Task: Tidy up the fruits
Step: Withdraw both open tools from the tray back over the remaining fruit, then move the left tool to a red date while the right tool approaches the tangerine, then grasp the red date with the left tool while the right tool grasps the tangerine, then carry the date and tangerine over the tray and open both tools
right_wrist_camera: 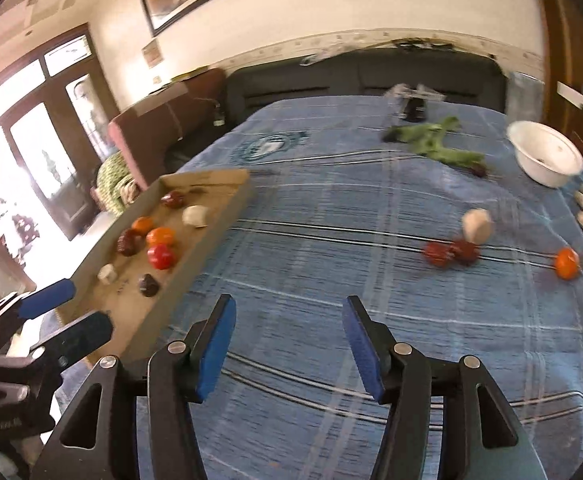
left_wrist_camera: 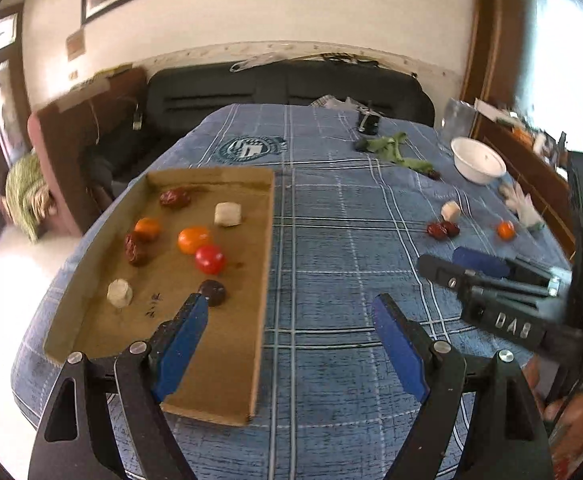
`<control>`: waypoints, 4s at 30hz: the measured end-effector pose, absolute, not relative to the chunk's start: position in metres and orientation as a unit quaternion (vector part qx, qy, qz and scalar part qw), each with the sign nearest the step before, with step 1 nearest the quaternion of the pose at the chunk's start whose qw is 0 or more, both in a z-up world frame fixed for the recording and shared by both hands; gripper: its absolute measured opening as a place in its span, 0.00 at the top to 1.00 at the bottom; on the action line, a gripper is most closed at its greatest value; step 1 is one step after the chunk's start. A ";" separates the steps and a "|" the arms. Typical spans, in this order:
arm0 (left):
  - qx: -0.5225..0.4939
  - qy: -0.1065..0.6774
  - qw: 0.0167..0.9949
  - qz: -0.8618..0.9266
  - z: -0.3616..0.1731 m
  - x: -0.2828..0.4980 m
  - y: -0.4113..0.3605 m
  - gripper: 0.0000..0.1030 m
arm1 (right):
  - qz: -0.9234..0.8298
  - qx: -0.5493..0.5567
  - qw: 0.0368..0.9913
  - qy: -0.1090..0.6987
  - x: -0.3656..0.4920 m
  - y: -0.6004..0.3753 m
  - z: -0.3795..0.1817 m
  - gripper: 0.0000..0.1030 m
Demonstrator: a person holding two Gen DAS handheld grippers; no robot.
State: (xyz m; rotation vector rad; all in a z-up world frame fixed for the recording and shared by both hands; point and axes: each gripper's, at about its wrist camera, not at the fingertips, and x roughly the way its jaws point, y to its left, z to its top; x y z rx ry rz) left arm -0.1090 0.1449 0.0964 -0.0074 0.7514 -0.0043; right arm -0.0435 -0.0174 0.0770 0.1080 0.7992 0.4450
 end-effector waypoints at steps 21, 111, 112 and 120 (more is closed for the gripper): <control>0.072 0.381 0.922 0.017 0.070 -0.095 0.108 0.19 | 0.126 0.110 0.904 0.393 -0.023 -0.095 0.039 0.39; 0.024 0.420 0.881 -0.215 0.015 0.080 -0.010 0.73 | -0.036 0.113 0.900 0.419 0.058 -0.218 0.027 0.68; 0.019 0.413 0.885 -0.214 0.017 0.078 -0.009 0.73 | -0.031 0.120 0.902 0.413 0.056 -0.219 0.030 0.68; 0.028 0.371 0.907 -0.196 0.038 0.060 -0.010 0.73 | 0.010 0.137 0.911 0.389 0.050 -0.205 0.042 0.68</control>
